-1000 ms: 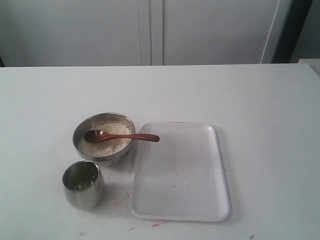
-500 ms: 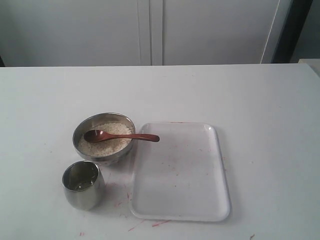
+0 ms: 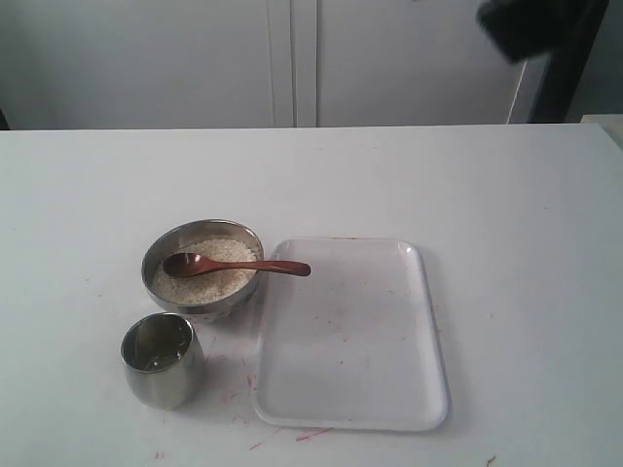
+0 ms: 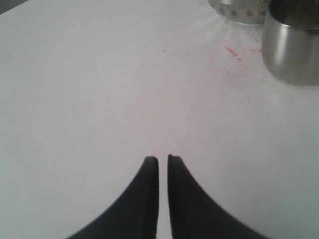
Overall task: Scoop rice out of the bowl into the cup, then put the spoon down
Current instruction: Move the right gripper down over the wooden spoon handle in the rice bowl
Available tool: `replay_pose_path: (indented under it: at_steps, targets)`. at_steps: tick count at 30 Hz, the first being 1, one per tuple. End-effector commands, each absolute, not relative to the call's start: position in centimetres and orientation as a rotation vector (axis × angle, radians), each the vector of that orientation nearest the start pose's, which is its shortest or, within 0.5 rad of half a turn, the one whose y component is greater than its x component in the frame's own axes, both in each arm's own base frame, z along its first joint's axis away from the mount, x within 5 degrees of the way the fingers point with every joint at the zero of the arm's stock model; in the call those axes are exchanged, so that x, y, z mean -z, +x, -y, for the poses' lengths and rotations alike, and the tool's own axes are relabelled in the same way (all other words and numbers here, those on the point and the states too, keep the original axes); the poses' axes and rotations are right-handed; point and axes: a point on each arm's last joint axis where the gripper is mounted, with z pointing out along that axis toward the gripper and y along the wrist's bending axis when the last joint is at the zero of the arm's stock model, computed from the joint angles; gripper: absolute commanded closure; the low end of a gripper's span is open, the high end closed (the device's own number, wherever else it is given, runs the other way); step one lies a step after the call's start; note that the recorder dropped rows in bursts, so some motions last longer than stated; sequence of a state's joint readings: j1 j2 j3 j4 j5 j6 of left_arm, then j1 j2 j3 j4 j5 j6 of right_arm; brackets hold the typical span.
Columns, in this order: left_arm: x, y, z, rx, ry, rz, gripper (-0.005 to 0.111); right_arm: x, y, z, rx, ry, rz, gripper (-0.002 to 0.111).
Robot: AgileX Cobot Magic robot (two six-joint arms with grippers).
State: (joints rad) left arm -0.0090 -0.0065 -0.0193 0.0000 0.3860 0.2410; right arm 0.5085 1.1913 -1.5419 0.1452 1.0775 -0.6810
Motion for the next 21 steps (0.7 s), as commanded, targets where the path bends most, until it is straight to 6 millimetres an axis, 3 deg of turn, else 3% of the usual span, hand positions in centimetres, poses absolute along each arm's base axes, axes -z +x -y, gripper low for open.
replay_pose_path:
  at_steps: [1, 8, 14, 21]
  targets:
    - [-17.8, 5.1, 0.1, -0.145, 0.233, -1.896, 0.092, -43.8, 21.1, -13.6, -0.035, -1.46, -1.854, 0.108]
    - [-17.8, 5.1, 0.1, -0.145, 0.233, -1.896, 0.092, -39.0, 24.8, -16.7, -0.033, -1.668, -1.912, 0.108]
    - [-17.8, 5.1, 0.1, -0.145, 0.233, -1.896, 0.092, -35.0, 27.5, -18.4, -0.06, -1.741, -2.011, 0.108]
    - [-17.8, 5.1, 0.1, -0.145, 0.233, -1.896, 0.092, -31.8, 30.0, -20.0, -0.066, -1.743, -2.019, 0.108]
